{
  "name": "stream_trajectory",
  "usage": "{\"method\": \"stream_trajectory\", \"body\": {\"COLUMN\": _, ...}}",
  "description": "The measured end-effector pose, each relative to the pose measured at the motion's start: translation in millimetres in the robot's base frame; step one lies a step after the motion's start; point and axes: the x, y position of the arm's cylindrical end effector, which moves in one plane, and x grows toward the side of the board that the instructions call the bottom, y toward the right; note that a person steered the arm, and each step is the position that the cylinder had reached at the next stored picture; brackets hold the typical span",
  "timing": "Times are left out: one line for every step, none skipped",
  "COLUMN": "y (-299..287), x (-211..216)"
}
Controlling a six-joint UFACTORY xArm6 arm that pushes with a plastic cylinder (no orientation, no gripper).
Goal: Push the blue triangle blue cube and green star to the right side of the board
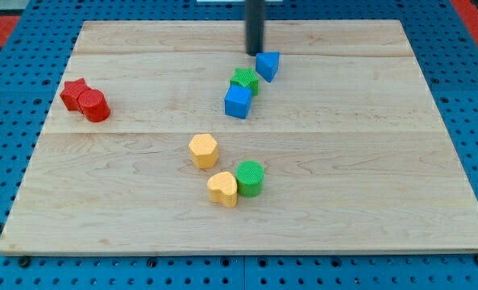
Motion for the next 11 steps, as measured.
{"method": "stream_trajectory", "body": {"y": 5, "x": 55}}
{"method": "stream_trajectory", "body": {"y": 48, "x": 77}}
{"method": "stream_trajectory", "body": {"y": 81, "x": 97}}
{"method": "stream_trajectory", "body": {"y": 17, "x": 57}}
{"method": "stream_trajectory", "body": {"y": -37, "x": 86}}
{"method": "stream_trajectory", "body": {"y": -9, "x": 125}}
{"method": "stream_trajectory", "body": {"y": 65, "x": 128}}
{"method": "stream_trajectory", "body": {"y": 95, "x": 121}}
{"method": "stream_trajectory", "body": {"y": 16, "x": 118}}
{"method": "stream_trajectory", "body": {"y": -85, "x": 129}}
{"method": "stream_trajectory", "body": {"y": -98, "x": 145}}
